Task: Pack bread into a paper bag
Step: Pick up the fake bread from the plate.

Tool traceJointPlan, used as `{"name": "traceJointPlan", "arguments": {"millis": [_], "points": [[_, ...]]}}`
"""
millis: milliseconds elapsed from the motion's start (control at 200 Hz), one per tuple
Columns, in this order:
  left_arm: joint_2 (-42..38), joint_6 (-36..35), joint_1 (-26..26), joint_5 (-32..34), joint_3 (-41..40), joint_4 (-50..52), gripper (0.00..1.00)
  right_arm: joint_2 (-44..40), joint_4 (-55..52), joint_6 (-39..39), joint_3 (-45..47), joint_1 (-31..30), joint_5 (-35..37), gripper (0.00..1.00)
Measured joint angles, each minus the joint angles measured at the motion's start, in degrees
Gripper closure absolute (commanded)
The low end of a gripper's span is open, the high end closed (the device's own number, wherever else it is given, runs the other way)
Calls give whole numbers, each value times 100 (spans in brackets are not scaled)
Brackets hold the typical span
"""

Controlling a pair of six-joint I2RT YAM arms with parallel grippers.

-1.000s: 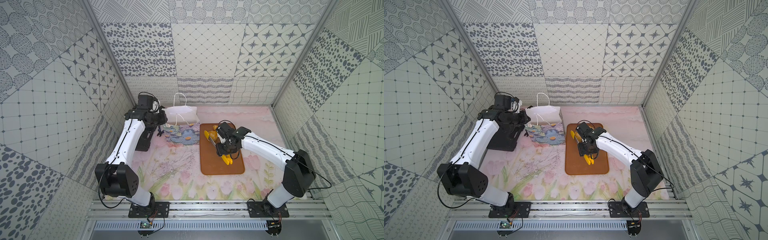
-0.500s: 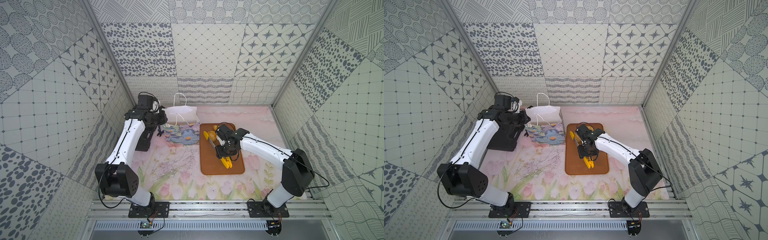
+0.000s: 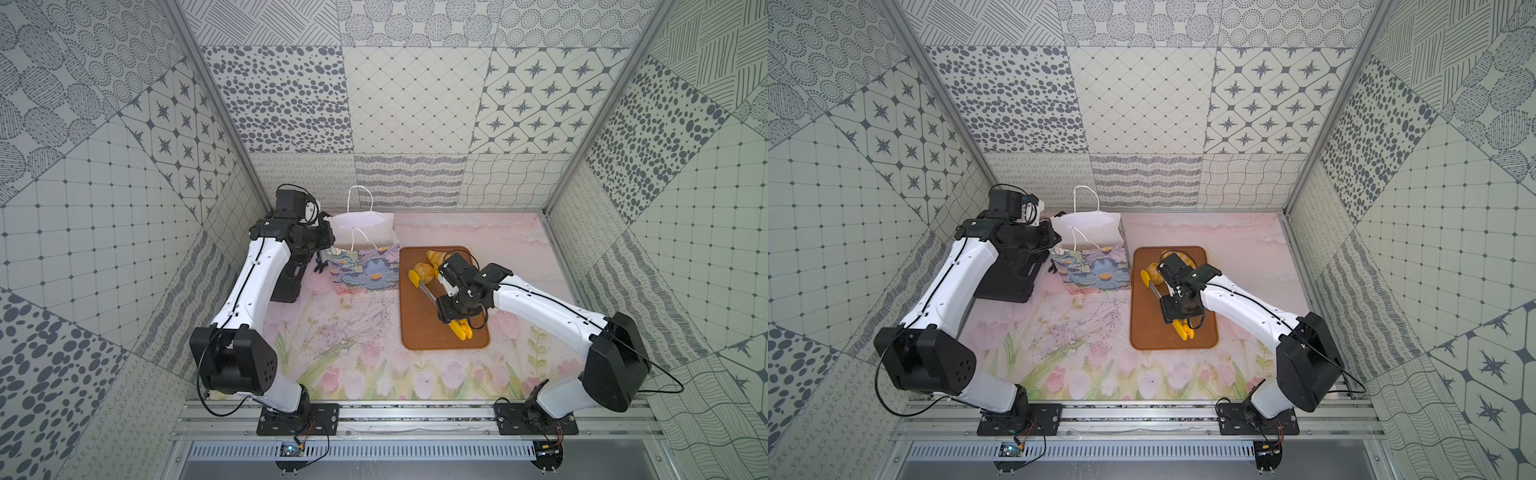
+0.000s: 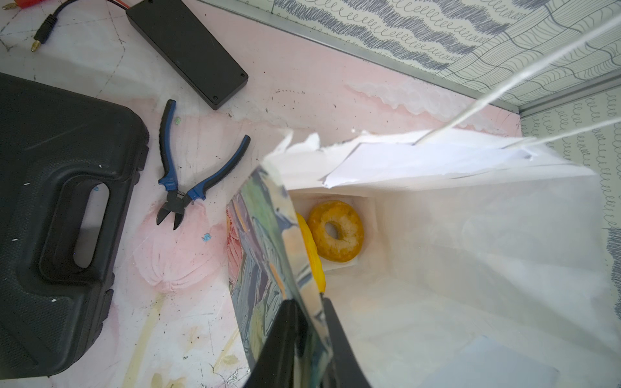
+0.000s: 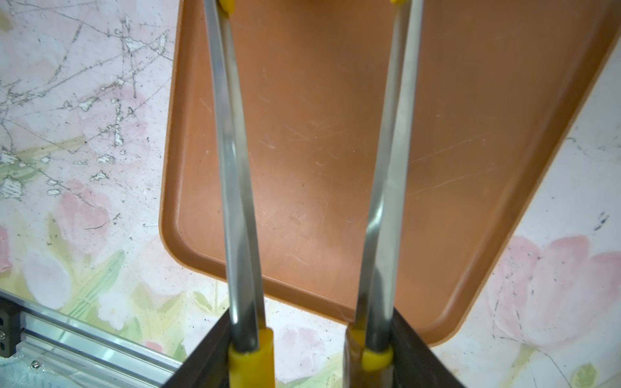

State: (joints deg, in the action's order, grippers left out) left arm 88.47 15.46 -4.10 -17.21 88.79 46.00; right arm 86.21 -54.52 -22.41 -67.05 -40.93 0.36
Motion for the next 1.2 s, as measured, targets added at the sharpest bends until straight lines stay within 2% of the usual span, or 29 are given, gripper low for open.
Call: {"name": "traceJointPlan", "arguments": {"millis": [1196], "points": [[-7, -44, 0, 2, 0, 2, 84, 450, -83, 166, -470, 17, 249, 35]]}}
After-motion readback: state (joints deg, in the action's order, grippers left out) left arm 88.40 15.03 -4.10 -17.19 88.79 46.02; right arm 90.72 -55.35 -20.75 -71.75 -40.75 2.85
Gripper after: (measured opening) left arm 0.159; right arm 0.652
